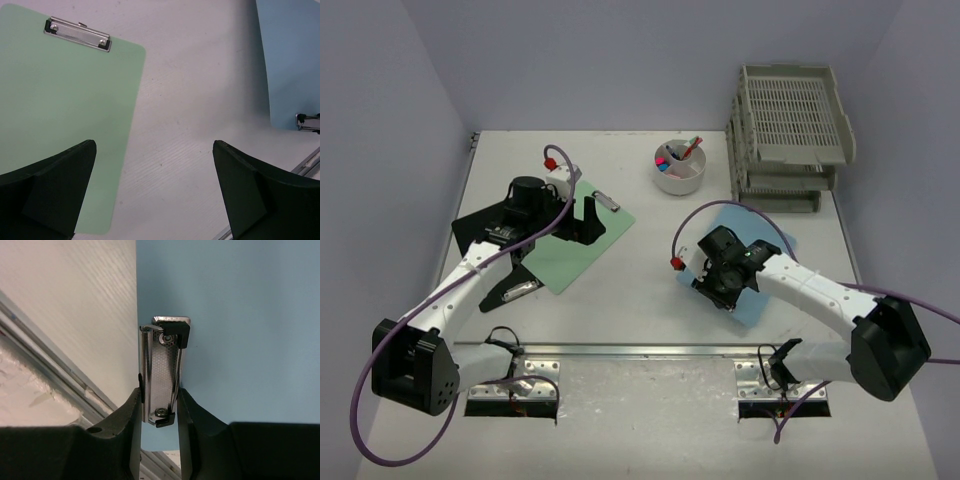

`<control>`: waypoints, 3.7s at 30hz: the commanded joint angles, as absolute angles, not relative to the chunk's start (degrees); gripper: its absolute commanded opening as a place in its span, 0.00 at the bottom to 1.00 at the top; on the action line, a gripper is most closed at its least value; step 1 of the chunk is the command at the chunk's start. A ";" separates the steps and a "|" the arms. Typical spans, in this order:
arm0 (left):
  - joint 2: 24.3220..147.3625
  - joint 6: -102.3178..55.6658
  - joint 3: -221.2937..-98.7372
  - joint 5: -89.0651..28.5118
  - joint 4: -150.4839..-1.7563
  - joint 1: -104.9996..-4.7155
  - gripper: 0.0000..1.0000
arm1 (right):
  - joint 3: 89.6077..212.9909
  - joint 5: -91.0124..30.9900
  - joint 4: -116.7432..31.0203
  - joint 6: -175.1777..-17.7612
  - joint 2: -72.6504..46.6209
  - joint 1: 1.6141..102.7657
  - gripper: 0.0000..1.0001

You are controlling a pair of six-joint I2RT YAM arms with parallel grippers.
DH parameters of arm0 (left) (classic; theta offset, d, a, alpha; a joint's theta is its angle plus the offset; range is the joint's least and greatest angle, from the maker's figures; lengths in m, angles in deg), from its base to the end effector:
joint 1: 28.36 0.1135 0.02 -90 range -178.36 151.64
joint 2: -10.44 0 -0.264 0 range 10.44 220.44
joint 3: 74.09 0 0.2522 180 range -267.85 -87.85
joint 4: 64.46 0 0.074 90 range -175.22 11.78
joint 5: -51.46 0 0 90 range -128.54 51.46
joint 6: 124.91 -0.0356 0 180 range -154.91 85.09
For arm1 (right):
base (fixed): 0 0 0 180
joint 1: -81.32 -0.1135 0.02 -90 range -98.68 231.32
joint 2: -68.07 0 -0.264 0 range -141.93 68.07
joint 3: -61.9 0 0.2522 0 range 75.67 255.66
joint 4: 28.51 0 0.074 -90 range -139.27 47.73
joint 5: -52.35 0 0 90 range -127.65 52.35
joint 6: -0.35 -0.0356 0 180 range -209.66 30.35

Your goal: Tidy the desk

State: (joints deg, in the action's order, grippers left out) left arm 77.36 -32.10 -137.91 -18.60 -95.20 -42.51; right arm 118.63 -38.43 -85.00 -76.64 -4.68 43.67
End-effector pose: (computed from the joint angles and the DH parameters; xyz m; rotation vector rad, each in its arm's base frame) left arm 0.2468 -0.0747 0.2829 0.4154 2.1316 -0.5460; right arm 0.1722 0.1322 0.1915 -1.2122 2.5678 0.0743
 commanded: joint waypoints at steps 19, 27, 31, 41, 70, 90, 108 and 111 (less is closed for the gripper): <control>75.72 -34.12 -137.91 -15.79 -91.92 -41.81 1.00 | 125.85 -30.15 -101.38 -44.09 3.84 58.86 0.00; 76.27 -34.43 -138.52 -15.39 -91.76 -41.81 1.00 | 124.53 -27.15 -106.58 -28.23 5.43 66.65 0.00; 76.35 -34.44 -138.59 -15.28 -91.82 -41.81 1.00 | 124.99 -26.00 -108.82 -20.38 4.13 71.66 0.00; 76.53 -34.64 -138.70 -15.42 -91.86 -41.81 1.00 | 126.84 -27.39 -111.34 -12.08 -0.31 80.65 0.00; 77.49 -36.70 -140.10 -15.38 -91.94 -41.81 1.00 | 133.94 -30.84 -100.70 -0.36 -11.80 90.06 0.00; 79.76 -37.98 -141.55 -16.41 -92.24 -41.81 1.00 | 142.15 -32.49 -89.97 2.33 -26.95 90.33 0.00; 80.40 -37.89 -141.29 -15.51 -91.58 -41.81 1.00 | 143.15 -34.49 -92.60 5.29 -28.98 92.56 0.00; 80.79 -38.00 -141.59 -15.49 -91.69 -41.81 1.00 | 144.53 -34.40 -92.10 6.56 -30.34 92.54 0.00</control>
